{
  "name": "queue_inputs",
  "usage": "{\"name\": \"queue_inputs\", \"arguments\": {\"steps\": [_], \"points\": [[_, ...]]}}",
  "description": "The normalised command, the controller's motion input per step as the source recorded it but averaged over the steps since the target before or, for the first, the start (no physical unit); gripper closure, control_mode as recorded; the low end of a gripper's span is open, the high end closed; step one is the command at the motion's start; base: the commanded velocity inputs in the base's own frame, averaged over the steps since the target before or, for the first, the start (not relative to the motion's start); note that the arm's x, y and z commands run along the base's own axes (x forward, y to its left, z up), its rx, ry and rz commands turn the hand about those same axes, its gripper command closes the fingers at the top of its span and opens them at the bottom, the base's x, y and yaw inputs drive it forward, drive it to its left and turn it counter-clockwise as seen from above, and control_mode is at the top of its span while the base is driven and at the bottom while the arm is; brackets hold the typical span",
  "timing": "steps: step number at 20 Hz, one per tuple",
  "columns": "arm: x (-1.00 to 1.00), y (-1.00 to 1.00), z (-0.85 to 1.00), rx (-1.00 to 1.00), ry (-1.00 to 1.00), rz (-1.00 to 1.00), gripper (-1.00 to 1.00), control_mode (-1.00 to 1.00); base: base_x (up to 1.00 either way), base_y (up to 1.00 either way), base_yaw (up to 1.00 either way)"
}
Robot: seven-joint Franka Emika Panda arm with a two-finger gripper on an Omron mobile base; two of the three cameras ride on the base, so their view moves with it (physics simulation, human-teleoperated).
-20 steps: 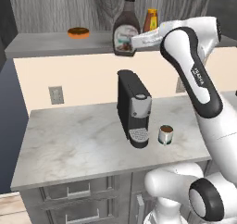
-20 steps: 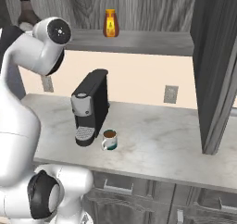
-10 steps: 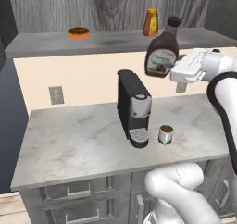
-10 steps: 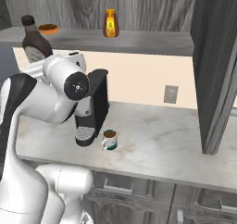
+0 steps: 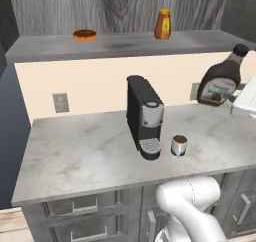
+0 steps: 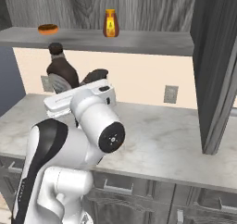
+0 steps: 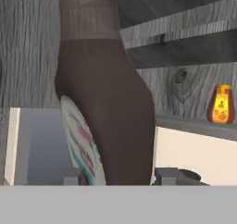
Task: Pick the syrup bottle and honey bottle from the cabinet and place them next to the mug.
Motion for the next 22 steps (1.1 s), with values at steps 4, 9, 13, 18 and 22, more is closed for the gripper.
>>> {"name": "queue_inputs", "arguments": {"steps": [4, 9, 13, 18, 22], "points": [[0.0, -1.0, -0.37, 0.0, 0.16, -0.09, 1.0, -1.0, 0.0, 0.0, 0.0], [0.03, -0.85, -0.42, 0.0, 0.19, -0.1, 1.0, -1.0, 0.0, 0.0, 0.0], [0.4, -0.57, -0.38, -0.02, 0.27, -0.11, 1.0, -1.0, 0.0, 0.0, 0.0], [0.58, -0.37, -0.15, -0.05, 0.24, -0.1, 1.0, -1.0, 0.0, 0.0, 0.0], [0.76, -0.01, -0.22, -0.13, 0.26, -0.16, 1.0, -1.0, 0.0, 0.0, 0.0]]}}
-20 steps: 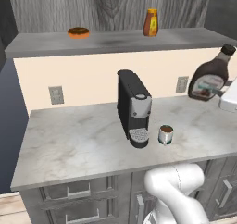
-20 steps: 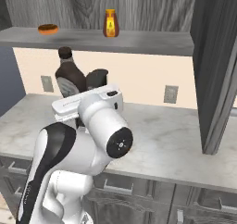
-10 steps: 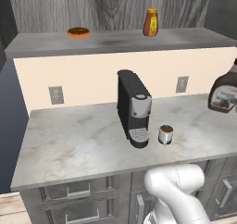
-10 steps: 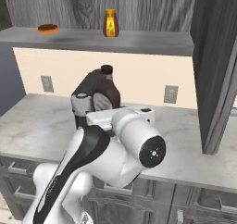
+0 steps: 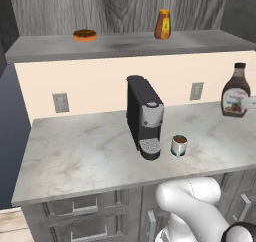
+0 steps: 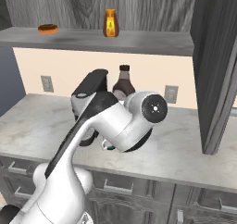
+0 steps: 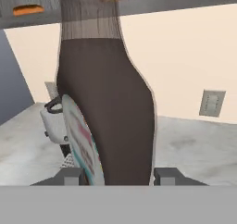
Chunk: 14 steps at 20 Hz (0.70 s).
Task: Pick the syrup bottle and honey bottle from the cabinet and place them next to the mug.
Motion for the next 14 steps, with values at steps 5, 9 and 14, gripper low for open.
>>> {"name": "queue_inputs", "arguments": {"steps": [5, 9, 14], "points": [[0.42, 0.0, -0.36, -0.08, 0.17, -0.14, 1.0, -1.0, 0.0, 0.0, 0.0], [0.32, 0.0, -0.54, -0.03, 0.03, -0.11, 1.0, -1.0, 0.0, 0.0, 0.0], [0.21, 0.0, -0.53, 0.0, -0.02, -0.05, 1.0, -1.0, 0.0, 0.0, 0.0]]}}
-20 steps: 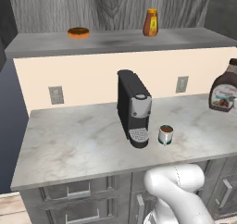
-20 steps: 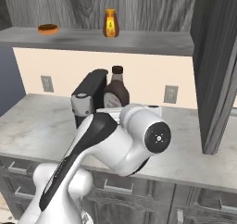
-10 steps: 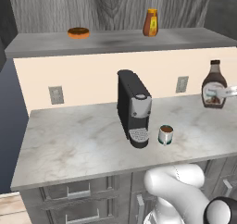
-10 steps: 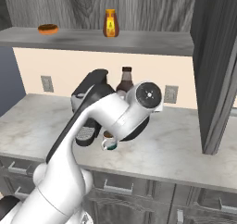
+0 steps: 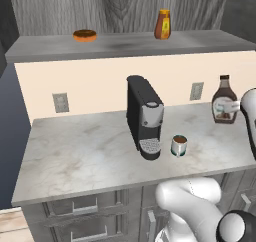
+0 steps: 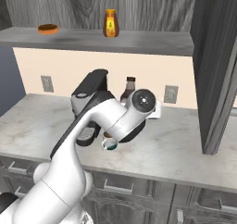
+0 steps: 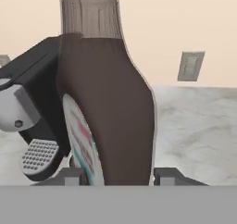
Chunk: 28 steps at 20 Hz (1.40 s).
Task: Pick the syrup bottle and honey bottle from the cabinet and place them next to the mug.
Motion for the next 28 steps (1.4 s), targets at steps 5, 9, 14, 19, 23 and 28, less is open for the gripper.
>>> {"name": "queue_inputs", "arguments": {"steps": [5, 9, 14, 19, 23, 28], "points": [[0.19, 0.0, -0.69, 0.0, -0.02, -0.03, 1.0, -1.0, 0.0, 0.0, 0.0], [0.28, -0.03, -0.47, 0.0, 0.0, 0.0, 1.0, -1.0, 0.0, 0.0, 0.0], [0.14, -0.1, -0.17, 0.01, 0.0, 0.14, 1.0, -1.0, 0.0, 0.0, 0.0], [0.0, -0.14, -0.11, 0.02, 0.0, 0.26, 1.0, -1.0, 0.0, 0.0, 0.0], [-0.01, -0.01, -0.04, 0.07, 0.0, 0.3, 1.0, -1.0, 0.0, 0.0, 0.0], [0.0, 0.0, 0.0, 0.06, -0.03, 0.26, 1.0, -1.0, 0.0, 0.0, 0.0]]}}
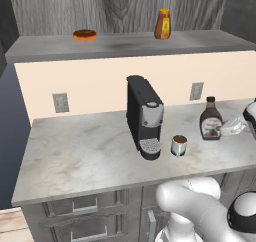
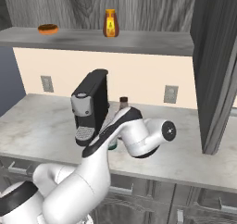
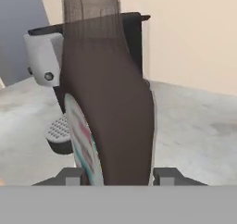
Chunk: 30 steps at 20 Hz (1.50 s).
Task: Pick the syrup bottle and honey bottle from the cabinet and place them next to the mug.
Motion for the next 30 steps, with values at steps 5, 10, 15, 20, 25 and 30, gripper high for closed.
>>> {"name": "queue_inputs", "arguments": {"steps": [5, 10, 15, 20, 25, 30], "points": [[0.0, 0.0, -0.11, 0.08, 0.0, 0.11, 1.0, -1.0, 0.0, 0.0, 0.0], [0.0, 0.0, -0.22, 0.07, 0.0, 0.0, 1.0, -1.0, 0.0, 0.0, 0.0], [0.0, 0.01, -0.39, 0.04, 0.0, 0.0, 1.0, -1.0, 0.0, 0.0, 0.0], [0.0, 0.03, -0.29, 0.0, 0.0, 0.0, 1.0, -1.0, 0.0, 0.0, 0.0], [0.01, 0.02, -0.16, 0.0, 0.0, 0.0, 1.0, -1.0, 0.0, 0.0, 0.0], [0.13, 0.0, -0.08, 0.0, 0.0, 0.0, 1.0, -1.0, 0.0, 0.0, 0.0]]}}
